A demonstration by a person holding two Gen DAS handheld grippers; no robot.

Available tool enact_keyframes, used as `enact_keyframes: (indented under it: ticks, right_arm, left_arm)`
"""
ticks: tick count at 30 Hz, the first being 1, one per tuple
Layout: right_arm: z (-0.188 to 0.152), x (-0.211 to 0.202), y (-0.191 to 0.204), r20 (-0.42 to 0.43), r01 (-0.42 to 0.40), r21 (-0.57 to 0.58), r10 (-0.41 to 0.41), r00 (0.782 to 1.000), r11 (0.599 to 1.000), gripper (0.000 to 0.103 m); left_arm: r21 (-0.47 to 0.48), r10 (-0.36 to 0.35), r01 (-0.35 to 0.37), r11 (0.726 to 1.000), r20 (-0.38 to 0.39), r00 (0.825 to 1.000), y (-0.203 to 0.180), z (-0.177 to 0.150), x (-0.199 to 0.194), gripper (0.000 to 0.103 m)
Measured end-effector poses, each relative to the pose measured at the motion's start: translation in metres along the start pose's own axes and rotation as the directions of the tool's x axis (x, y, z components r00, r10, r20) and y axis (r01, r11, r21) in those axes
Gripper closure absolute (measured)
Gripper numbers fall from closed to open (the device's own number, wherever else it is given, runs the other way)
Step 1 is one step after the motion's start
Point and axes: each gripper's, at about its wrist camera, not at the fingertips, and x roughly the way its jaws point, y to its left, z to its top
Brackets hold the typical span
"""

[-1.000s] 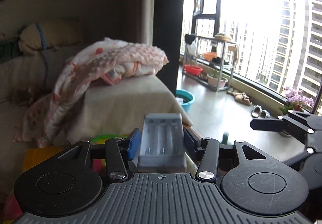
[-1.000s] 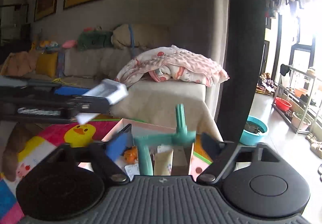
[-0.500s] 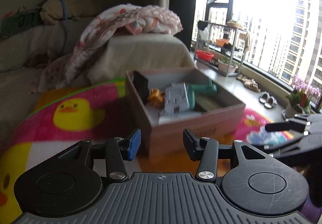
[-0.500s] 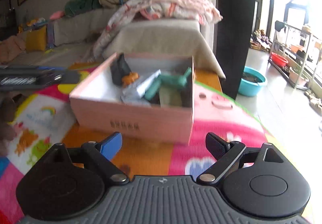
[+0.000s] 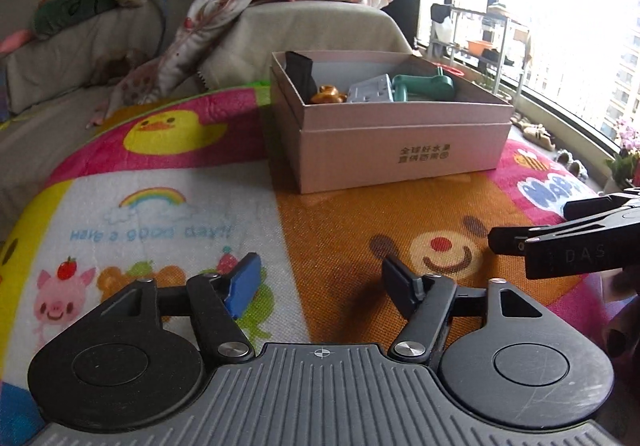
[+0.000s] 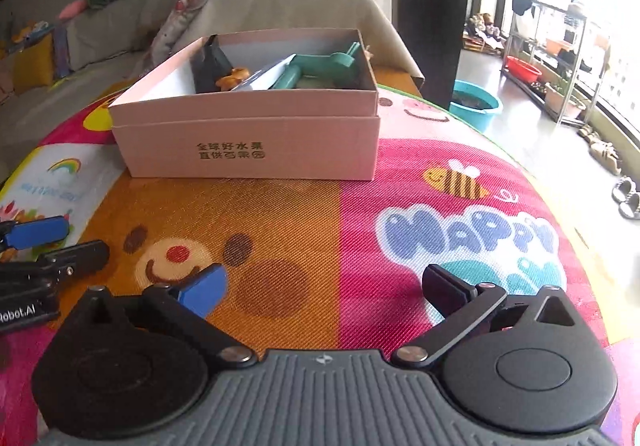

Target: Organize rigid objects

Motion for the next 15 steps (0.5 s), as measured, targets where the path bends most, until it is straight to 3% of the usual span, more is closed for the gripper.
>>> enact_keyframes:
  ticks: [3,6,9,15]
  right_arm:
    - [0.000,0.001,0.001,0.006,0.015,0.016,-0.015,1.000,1.000,0.000]
    - [-0.003,0.000,0.001,0.030,0.019,0.012,-0.019,0.999,1.000,0.000]
    - [-0.007,-0.001,0.001,0.056,0.023,0.021,-0.024,0.998,1.000,0.000]
    - [-0.006,0.001,0.004,0.065,0.029,0.015,-0.030,0.997,0.999,0.000]
  left_arm:
    - [-0.028,-0.012,0.012,1.000,0.001,1.000,0.000,0.001,0.001,0.026]
    - [-0.114,0.029,-0.027,0.993,0.023,0.999,-0.002,0.002,0.003,0.027]
    - [-0.060,0.106,-0.106,0.993,0.010,0.994,-0.018,0.003,0.006,0.026]
    - [-0.083,0.098,-0.097,0.992,0.010,0.995,-0.015,0.005,0.008,0.025]
